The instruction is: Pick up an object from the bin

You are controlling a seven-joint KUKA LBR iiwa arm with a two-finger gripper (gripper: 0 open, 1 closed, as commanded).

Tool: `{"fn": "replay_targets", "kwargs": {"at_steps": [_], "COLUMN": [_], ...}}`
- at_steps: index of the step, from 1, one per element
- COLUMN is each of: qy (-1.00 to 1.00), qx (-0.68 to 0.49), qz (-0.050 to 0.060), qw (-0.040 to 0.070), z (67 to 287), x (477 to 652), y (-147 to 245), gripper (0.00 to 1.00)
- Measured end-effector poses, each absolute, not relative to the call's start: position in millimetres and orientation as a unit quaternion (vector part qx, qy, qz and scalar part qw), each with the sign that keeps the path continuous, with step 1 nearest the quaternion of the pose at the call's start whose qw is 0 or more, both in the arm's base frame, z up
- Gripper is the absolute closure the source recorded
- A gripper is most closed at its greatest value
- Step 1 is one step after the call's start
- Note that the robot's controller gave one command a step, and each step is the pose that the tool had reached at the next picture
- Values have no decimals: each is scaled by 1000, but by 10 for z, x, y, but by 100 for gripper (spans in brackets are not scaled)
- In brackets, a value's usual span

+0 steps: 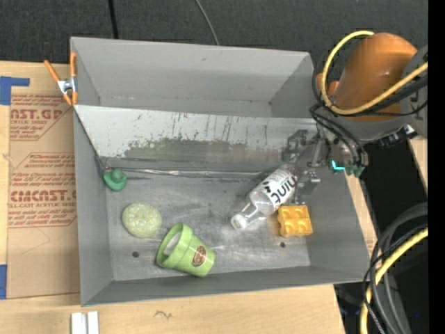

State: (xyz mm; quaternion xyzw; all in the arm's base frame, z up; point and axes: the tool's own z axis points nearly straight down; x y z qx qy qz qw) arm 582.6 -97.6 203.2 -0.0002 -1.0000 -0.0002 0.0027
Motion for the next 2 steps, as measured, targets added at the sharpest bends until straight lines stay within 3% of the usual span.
{"fn": "replay_targets", "kwargs": {"at_steps": [1,2], "qy": [-1000,-998], "qx": [0,69], "qz": [0,0], "qw": [-1,-3], "z": [2072,1657], "x": [5843,5836], "y": [-972,-976], "gripper": [0,0]}}
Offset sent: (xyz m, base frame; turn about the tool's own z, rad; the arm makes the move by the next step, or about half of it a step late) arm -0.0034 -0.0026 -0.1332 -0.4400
